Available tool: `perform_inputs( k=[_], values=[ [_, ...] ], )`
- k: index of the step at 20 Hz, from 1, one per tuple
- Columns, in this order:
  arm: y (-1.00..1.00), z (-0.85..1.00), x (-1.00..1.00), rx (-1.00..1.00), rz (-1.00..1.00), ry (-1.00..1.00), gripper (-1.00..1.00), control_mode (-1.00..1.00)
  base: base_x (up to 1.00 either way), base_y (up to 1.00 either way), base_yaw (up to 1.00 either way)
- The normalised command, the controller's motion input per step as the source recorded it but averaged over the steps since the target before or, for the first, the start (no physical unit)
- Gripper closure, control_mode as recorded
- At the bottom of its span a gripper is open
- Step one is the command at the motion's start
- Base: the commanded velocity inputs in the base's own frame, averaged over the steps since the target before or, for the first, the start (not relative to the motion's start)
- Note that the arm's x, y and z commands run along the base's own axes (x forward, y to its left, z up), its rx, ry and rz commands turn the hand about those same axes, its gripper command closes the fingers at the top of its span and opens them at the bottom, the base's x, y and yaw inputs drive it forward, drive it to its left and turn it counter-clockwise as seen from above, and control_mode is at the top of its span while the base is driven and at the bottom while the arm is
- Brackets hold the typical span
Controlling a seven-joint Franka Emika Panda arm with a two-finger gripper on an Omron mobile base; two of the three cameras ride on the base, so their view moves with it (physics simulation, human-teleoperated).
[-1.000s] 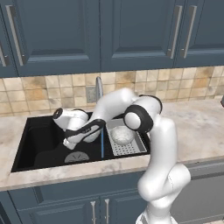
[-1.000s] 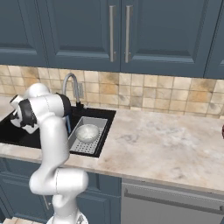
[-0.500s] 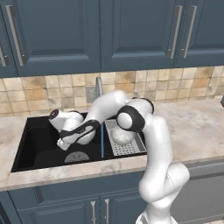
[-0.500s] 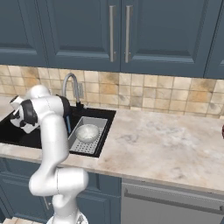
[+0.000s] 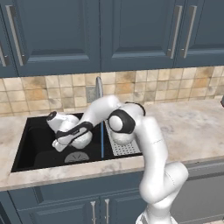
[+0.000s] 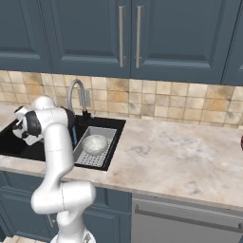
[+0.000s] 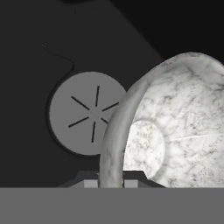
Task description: Rinse each bowl for a few seconds and place them down in the sink or on the counter.
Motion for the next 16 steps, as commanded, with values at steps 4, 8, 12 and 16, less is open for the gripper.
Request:
perform_inputs(
  k=[4, 8, 12, 16],
  values=[
    [0.19, -0.31, 0.26, 0.04, -0.1, 0.03, 1.0, -1.0, 0.0, 0.0, 0.0],
    [0.17, -0.33, 0.29, 0.01, -0.08, 0.0, 1.0, -1.0, 0.0, 0.0, 0.0],
    [0.17, -0.36, 0.32, 0.0, -0.07, 0.0, 1.0, -1.0, 0.0, 0.0, 0.0],
    [0.18, -0.43, 0.34, 0.0, -0.06, 0.01, 1.0, -1.0, 0.0, 0.0, 0.0]
  ],
)
